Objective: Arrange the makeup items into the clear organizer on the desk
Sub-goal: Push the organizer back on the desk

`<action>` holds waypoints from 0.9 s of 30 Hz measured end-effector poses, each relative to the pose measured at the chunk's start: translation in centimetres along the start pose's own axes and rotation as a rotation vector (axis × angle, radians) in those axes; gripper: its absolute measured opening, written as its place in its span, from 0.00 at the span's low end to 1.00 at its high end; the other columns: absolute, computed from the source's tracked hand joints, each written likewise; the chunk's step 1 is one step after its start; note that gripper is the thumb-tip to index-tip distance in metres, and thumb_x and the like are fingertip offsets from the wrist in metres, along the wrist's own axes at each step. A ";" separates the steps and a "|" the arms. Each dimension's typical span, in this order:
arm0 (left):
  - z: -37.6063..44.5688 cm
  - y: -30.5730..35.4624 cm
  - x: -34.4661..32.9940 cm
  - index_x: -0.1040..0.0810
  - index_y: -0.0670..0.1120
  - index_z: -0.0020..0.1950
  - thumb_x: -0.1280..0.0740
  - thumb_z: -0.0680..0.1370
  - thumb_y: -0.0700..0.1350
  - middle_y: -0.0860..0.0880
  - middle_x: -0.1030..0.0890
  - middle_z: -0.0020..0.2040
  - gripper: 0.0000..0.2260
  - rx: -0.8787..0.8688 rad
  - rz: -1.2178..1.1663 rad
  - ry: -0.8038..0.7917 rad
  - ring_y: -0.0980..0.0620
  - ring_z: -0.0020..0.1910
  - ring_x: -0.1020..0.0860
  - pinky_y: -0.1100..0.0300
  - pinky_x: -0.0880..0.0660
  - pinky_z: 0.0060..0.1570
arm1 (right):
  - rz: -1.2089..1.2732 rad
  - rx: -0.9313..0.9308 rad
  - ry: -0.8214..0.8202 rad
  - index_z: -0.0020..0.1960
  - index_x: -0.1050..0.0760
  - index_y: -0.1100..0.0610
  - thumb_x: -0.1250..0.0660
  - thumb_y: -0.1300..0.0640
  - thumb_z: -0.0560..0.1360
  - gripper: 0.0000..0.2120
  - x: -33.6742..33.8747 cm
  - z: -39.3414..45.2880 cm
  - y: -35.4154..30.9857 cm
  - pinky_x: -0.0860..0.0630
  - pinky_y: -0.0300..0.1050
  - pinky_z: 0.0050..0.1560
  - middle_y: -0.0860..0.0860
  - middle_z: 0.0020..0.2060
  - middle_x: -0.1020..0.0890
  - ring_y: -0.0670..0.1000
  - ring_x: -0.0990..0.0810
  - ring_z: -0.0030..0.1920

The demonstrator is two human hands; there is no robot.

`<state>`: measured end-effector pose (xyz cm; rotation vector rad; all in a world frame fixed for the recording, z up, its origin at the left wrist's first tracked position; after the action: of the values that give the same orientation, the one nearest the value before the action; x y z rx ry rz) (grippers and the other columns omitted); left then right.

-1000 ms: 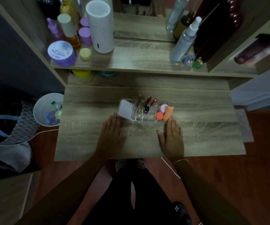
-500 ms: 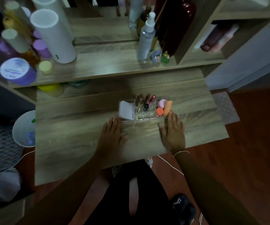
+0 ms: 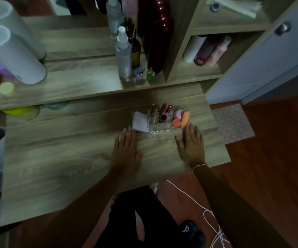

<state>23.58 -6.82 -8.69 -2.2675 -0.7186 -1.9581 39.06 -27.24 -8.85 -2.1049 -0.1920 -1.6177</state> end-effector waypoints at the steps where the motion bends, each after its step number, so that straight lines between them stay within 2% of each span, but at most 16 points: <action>1: 0.5 0.6 -0.1 0.51 0.40 0.77 0.48 0.77 0.59 0.40 0.48 0.78 0.35 0.011 0.003 -0.002 0.43 0.77 0.50 0.44 0.51 0.74 | 0.000 0.013 0.001 0.78 0.53 0.56 0.51 0.40 0.80 0.33 0.3 0.6 0.5 0.50 0.63 0.76 0.55 0.78 0.46 0.60 0.50 0.78; 4: 1.7 2.1 -0.4 0.53 0.40 0.77 0.44 0.78 0.60 0.40 0.50 0.78 0.36 0.033 0.003 -0.020 0.43 0.77 0.54 0.44 0.55 0.75 | 0.006 0.039 -0.003 0.78 0.54 0.54 0.53 0.39 0.80 0.33 1.0 2.0 1.7 0.53 0.60 0.75 0.54 0.78 0.47 0.59 0.52 0.78; 9: 3.2 4.1 -0.6 0.53 0.40 0.77 0.49 0.79 0.63 0.40 0.50 0.78 0.37 0.093 0.052 -0.009 0.44 0.77 0.54 0.44 0.58 0.75 | 0.013 0.091 -0.012 0.78 0.56 0.52 0.53 0.39 0.81 0.31 1.9 4.3 3.0 0.51 0.61 0.76 0.54 0.79 0.48 0.59 0.53 0.78; 14: 3.9 5.2 -0.8 0.53 0.41 0.77 0.50 0.78 0.64 0.41 0.48 0.78 0.36 0.133 0.047 0.053 0.45 0.77 0.52 0.43 0.54 0.76 | 0.019 0.115 -0.029 0.78 0.56 0.52 0.52 0.40 0.81 0.31 2.4 5.8 3.6 0.51 0.61 0.77 0.53 0.79 0.50 0.58 0.55 0.78; 20: 5.0 5.5 -0.7 0.53 0.41 0.77 0.46 0.77 0.63 0.40 0.47 0.78 0.38 0.171 0.068 0.011 0.41 0.77 0.50 0.41 0.52 0.75 | 0.009 0.138 -0.043 0.78 0.55 0.54 0.51 0.42 0.81 0.31 2.6 6.5 4.2 0.51 0.61 0.77 0.54 0.79 0.50 0.59 0.54 0.78; 27: 5.1 5.4 -0.6 0.53 0.40 0.77 0.46 0.78 0.62 0.39 0.48 0.78 0.37 0.162 0.091 0.018 0.42 0.77 0.52 0.41 0.55 0.75 | 0.026 0.155 -0.055 0.78 0.56 0.54 0.51 0.42 0.81 0.31 2.4 6.7 4.4 0.51 0.62 0.77 0.54 0.79 0.50 0.59 0.53 0.78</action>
<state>30.28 -10.04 -8.93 -2.1465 -0.7291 -1.8084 47.34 -28.47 -9.11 -2.0264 -0.2973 -1.4810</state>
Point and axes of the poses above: each hand's wrist, its own z-axis towards the middle knuckle, its own x-axis out of the back of the hand, y = z × x, the point moved 4 cm from there along z, towards the middle knuckle
